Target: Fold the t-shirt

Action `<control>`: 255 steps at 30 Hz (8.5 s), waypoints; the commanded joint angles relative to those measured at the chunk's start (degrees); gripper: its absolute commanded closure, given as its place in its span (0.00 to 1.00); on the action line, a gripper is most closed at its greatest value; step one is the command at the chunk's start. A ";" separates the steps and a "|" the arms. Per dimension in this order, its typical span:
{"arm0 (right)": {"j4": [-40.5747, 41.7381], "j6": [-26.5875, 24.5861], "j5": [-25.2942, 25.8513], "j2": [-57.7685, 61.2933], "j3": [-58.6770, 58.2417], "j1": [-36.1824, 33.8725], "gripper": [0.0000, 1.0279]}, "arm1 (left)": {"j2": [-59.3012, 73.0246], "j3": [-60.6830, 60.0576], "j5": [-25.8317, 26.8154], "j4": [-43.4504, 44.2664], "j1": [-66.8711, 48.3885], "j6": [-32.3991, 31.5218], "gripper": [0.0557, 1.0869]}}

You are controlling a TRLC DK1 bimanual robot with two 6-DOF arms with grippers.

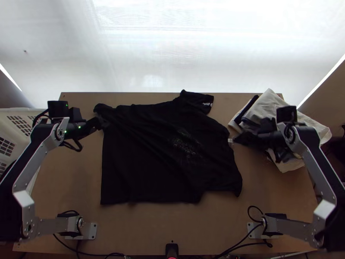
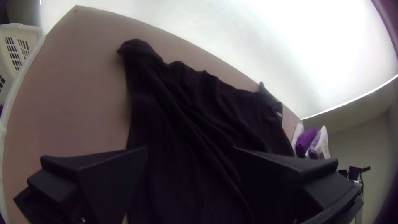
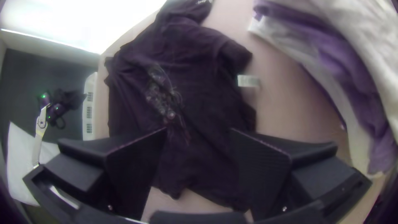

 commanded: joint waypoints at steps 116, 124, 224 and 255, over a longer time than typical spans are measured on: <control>6.61 -6.64 4.13 -2.19 -22.30 -3.09 0.97 | 4.20 -21.09 -10.64 -34.88 -23.78 22.19 0.35; 6.26 -6.72 4.30 -3.33 -22.39 -3.18 0.97 | 0.25 -22.58 -8.00 -27.23 -20.62 22.19 0.97; 22.26 23.07 0.96 -29.97 32.89 4.11 0.97 | -38.25 26.72 13.62 8.54 3.11 -38.55 0.97; 28.14 7.07 -5.28 8.71 16.28 0.25 0.97 | 3.15 -10.37 8.43 34.20 5.40 -28.26 0.97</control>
